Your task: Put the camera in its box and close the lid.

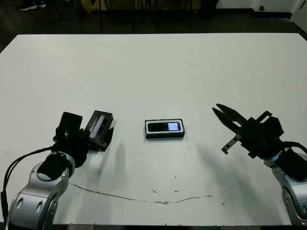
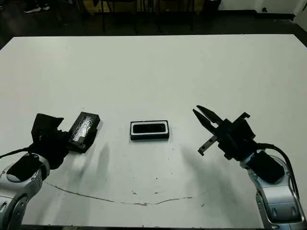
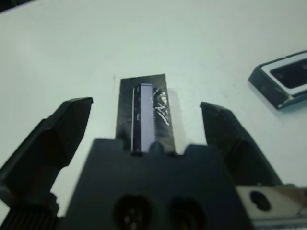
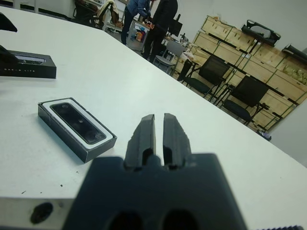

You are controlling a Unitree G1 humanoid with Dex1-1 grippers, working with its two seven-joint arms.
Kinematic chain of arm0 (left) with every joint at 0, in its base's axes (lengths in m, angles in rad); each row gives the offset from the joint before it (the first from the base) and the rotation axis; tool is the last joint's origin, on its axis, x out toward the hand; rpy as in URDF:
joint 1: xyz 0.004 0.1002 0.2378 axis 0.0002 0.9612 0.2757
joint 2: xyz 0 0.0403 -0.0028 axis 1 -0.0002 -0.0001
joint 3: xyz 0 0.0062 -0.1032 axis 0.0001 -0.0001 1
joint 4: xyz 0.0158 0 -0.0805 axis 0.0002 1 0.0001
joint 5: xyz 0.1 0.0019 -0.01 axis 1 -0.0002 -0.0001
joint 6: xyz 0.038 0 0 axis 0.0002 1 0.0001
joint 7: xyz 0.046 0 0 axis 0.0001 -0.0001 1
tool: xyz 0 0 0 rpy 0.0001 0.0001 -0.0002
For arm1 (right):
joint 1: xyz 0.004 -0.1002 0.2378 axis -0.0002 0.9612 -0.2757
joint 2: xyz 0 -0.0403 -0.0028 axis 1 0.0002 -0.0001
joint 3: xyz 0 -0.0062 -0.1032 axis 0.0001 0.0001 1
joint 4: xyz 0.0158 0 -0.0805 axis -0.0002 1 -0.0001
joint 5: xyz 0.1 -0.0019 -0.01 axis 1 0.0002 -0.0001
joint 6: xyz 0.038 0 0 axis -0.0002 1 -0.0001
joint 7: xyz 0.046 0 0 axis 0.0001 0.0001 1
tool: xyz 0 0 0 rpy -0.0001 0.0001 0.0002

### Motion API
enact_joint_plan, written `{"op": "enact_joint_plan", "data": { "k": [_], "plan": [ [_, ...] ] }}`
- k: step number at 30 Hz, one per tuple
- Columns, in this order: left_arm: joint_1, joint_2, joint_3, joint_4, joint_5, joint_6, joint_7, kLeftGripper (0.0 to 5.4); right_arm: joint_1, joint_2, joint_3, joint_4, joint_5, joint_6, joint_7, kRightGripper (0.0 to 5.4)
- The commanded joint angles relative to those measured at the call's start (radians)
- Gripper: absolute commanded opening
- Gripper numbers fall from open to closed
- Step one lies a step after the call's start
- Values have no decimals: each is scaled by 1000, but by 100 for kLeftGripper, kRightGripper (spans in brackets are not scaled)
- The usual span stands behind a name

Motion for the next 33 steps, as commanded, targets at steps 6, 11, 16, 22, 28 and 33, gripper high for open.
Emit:
{"op": "enact_joint_plan", "data": {
  "k": [6,11,16,22,28,33],
  "plan": [
    [-6,-23,9,37,-61,49,-35,539,12,-4,1,23,3,-23,11,0],
    [-12,-29,10,60,-49,49,-14,539,15,-7,-1,18,2,-18,10,0],
    [4,-15,-17,80,21,5,30,539,18,-9,-3,15,-2,-12,6,0],
    [24,2,-49,104,103,-69,51,539,15,-11,-1,30,-2,-24,13,0],
    [37,8,-64,106,138,-110,40,539,15,-10,2,30,-7,-31,11,0],
    [21,1,-52,121,108,-80,3,539,18,-10,1,23,-4,-17,11,0]
  ]
}}
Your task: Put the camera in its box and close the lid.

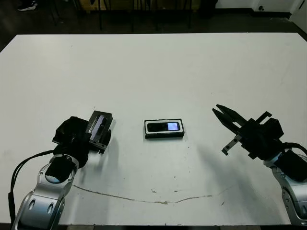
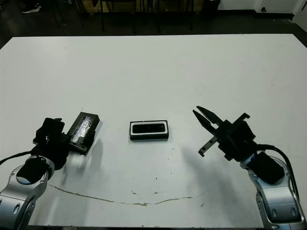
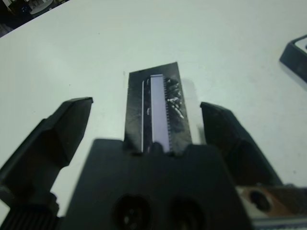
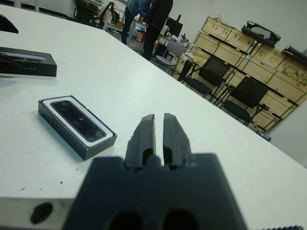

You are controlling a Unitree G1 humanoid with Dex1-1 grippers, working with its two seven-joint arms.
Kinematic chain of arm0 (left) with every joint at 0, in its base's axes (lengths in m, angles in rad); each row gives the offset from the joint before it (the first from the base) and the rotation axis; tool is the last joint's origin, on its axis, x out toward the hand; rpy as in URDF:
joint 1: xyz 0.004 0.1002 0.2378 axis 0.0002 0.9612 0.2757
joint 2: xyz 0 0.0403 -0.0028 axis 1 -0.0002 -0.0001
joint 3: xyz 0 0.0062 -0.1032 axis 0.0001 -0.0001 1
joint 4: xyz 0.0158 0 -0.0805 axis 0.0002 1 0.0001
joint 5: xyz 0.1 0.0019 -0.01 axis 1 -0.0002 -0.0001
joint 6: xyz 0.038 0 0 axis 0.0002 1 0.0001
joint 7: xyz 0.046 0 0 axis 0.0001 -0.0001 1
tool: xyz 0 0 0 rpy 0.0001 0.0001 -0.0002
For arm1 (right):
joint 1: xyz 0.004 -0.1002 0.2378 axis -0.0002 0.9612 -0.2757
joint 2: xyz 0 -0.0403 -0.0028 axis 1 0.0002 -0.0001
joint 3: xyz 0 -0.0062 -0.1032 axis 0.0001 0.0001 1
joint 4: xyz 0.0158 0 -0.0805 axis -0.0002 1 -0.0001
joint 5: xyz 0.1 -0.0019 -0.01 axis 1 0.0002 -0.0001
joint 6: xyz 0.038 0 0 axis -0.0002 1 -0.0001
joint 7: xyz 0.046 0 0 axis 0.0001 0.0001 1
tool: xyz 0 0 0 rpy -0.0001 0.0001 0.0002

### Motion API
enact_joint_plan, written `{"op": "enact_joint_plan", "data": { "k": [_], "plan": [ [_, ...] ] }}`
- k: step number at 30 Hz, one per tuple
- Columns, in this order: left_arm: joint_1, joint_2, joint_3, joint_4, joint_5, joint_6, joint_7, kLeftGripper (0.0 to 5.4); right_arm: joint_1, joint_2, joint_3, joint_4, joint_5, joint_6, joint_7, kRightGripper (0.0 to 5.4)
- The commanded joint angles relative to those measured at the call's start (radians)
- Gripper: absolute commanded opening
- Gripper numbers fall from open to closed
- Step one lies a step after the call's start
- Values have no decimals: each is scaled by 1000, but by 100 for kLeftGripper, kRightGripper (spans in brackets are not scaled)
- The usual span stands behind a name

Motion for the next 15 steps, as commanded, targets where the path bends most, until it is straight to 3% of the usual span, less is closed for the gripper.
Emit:
{"op": "enact_joint_plan", "data": {
  "k": [1,6,12,15],
  "plan": [
    [-5,-4,13,30,-28,40,-29,539,15,-10,1,0,-2,12,6,0],
    [-14,-39,62,52,-96,71,-50,539,17,-7,-2,6,4,5,6,0],
    [14,-18,-20,55,76,-17,66,539,17,-11,-3,11,-7,-2,3,0],
    [27,-49,-12,56,93,-31,93,539,18,-11,-4,9,-2,2,4,0]
  ]
}}
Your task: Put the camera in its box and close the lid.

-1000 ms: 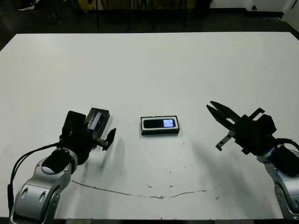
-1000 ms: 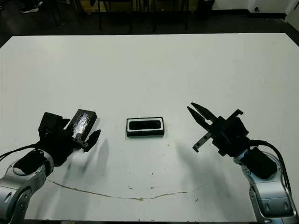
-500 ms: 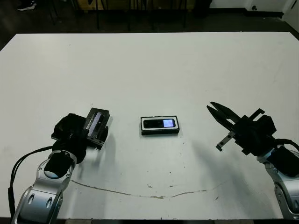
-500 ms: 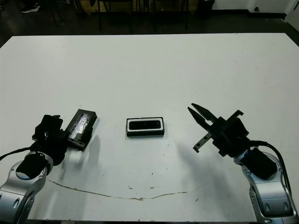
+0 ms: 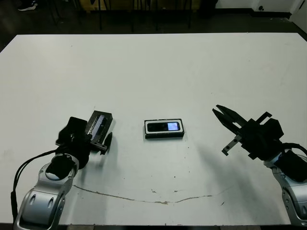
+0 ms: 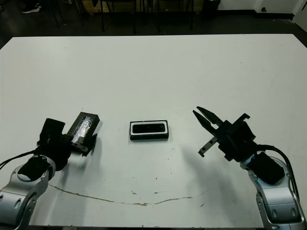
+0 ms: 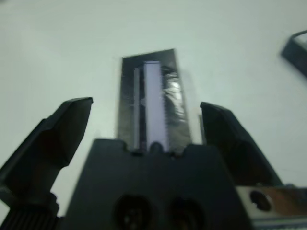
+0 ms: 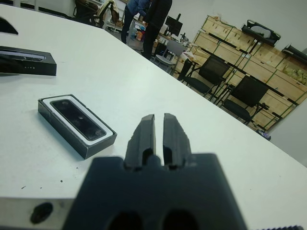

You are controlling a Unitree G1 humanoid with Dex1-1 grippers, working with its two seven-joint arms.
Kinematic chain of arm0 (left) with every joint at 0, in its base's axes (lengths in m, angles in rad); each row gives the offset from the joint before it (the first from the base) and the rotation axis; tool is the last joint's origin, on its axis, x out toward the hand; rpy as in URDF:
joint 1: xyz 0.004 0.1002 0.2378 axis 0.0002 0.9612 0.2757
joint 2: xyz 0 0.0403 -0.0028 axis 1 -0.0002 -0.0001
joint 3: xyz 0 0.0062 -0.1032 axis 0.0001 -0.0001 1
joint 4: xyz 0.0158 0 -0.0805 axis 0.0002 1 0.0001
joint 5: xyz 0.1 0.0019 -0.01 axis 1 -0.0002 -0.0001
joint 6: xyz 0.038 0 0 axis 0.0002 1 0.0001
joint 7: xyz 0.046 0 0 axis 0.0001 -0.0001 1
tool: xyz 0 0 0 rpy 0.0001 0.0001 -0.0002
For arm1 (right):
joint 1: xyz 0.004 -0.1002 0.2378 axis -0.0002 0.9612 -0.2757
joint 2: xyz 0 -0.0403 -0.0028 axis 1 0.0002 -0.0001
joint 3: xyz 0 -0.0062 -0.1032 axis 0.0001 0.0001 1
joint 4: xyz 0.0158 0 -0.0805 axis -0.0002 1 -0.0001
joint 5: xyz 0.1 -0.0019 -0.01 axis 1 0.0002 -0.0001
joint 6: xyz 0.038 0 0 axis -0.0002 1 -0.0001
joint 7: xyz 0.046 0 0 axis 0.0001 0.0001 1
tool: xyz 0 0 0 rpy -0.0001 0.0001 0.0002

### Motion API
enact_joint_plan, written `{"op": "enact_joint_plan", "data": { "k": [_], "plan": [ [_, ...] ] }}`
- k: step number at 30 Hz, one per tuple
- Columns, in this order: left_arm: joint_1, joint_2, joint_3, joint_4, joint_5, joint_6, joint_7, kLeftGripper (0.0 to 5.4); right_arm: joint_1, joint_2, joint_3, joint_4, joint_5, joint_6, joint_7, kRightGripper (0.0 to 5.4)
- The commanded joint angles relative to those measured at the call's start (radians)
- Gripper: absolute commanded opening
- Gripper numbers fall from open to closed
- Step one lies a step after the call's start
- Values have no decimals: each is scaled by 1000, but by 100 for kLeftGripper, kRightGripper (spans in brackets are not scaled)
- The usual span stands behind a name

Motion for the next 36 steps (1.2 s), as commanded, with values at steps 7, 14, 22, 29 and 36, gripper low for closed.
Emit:
{"op": "enact_joint_plan", "data": {
  "k": [7,14,22,29,36],
  "plan": [
    [34,-26,3,32,31,-16,14,539,15,-9,-4,16,0,-11,6,0],
    [-21,15,41,88,-121,86,-180,539,22,-12,-8,9,-2,-9,4,0],
    [-105,18,59,203,-246,203,-249,539,28,-16,-27,21,14,-25,11,0],
    [-131,23,70,332,-235,180,-225,531,39,-30,-50,3,24,8,13,0],
    [-115,37,51,356,-204,113,-196,467,46,-34,-55,-27,21,31,9,0]
  ]
}}
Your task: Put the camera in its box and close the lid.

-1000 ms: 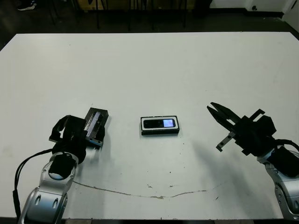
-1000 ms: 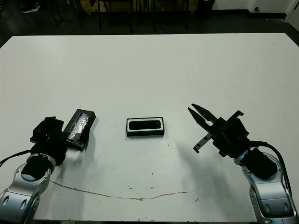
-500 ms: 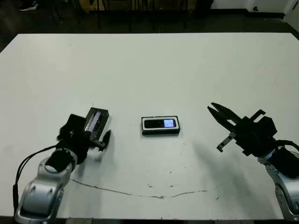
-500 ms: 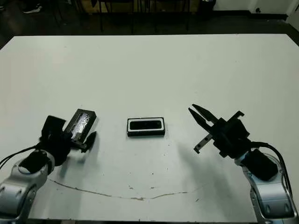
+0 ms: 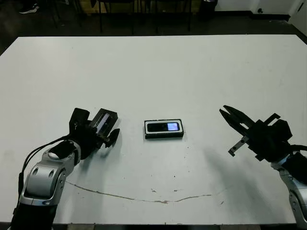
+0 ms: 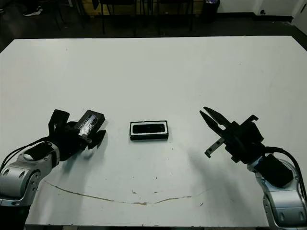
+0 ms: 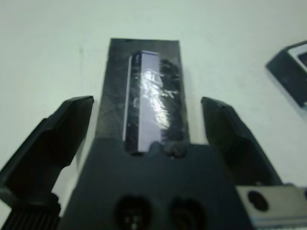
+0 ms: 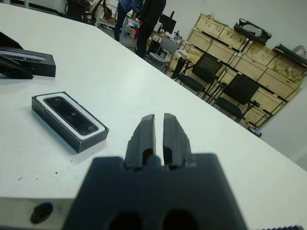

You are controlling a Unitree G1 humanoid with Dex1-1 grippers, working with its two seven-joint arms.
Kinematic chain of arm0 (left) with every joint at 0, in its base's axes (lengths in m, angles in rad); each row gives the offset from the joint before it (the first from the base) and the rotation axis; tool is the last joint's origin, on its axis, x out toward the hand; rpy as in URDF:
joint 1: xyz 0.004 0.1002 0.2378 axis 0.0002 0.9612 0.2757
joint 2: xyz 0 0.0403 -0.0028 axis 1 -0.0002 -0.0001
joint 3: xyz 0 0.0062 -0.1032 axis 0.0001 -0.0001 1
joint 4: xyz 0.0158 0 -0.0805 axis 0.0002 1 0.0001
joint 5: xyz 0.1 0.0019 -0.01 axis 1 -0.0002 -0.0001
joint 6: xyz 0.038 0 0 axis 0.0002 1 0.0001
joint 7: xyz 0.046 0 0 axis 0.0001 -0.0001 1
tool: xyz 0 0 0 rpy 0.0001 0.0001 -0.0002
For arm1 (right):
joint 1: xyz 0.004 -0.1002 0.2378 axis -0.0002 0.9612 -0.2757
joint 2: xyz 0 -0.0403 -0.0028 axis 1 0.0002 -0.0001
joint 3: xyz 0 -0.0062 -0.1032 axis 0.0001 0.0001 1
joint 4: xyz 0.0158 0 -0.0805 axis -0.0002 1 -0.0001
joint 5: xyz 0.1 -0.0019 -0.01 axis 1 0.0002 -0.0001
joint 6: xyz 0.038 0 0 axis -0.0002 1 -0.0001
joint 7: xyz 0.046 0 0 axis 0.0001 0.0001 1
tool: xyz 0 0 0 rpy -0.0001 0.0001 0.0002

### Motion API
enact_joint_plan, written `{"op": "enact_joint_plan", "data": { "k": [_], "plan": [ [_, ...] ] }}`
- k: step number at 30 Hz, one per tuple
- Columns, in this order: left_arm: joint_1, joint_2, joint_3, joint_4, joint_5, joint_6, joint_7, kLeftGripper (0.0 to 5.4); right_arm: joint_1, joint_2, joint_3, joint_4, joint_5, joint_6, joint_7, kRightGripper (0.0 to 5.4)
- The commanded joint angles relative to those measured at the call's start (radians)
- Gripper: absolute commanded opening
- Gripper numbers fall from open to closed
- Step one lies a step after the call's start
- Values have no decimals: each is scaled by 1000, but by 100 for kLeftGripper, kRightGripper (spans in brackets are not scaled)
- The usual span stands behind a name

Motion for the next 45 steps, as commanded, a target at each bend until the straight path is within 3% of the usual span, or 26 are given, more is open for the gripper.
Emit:
{"op": "enact_joint_plan", "data": {
  "k": [1,4,11,20,24,32,41,45],
  "plan": [
    [76,12,-12,66,31,43,31,449,14,-15,-5,-3,2,17,6,0],
    [67,20,-20,42,10,69,9,395,14,-17,-4,-9,-5,23,3,0],
    [47,155,-121,-95,-7,72,-126,279,13,-8,-1,3,-3,14,3,0],
    [-5,227,-87,-271,-41,52,-186,277,4,13,13,64,4,-62,11,0],
    [-63,243,-66,-281,-42,29,-194,277,1,17,23,55,8,-40,2,0],
    [-279,250,-50,13,-88,-204,-387,277,-10,18,40,42,-14,-18,-13,0],
    [-501,203,-156,489,-45,-487,-641,277,-10,17,44,37,-25,11,-21,0],
    [-581,164,-194,676,-28,-534,-742,277,-15,17,46,46,-25,27,-25,0]
  ]
}}
